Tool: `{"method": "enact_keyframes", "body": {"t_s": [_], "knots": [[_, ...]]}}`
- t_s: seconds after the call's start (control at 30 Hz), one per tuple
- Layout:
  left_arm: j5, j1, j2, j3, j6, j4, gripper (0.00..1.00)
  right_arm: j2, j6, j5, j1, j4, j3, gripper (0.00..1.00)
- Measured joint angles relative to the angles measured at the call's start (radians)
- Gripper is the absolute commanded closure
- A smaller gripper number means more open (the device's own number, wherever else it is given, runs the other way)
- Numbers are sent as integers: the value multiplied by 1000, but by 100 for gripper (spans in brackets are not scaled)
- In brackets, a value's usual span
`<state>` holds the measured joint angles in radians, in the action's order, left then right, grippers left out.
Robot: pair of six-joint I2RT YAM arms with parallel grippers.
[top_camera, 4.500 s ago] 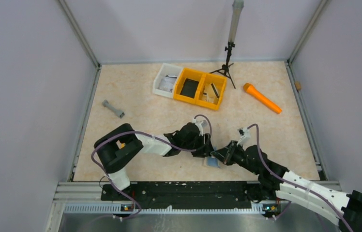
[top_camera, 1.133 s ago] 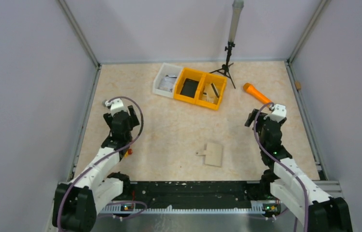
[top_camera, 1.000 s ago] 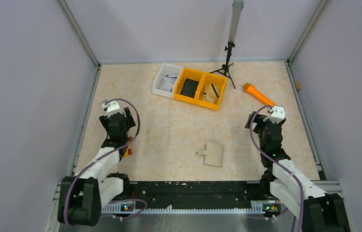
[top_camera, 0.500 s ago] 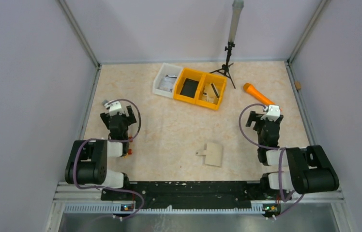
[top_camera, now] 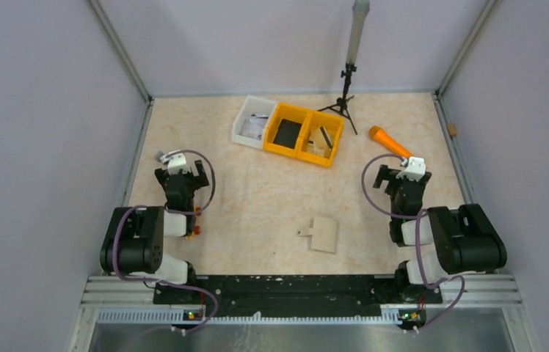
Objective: Take the credit cards out of the card holder
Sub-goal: Reset both arms
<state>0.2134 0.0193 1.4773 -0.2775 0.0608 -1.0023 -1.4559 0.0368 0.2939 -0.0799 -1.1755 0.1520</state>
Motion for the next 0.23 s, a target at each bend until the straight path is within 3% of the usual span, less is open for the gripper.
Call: {"method": "enact_keyframes", "body": {"t_s": [0.23], "knots": [[-8,0,0,-5,-4,0,1,0,0,0,0,-6,0,1]]}}
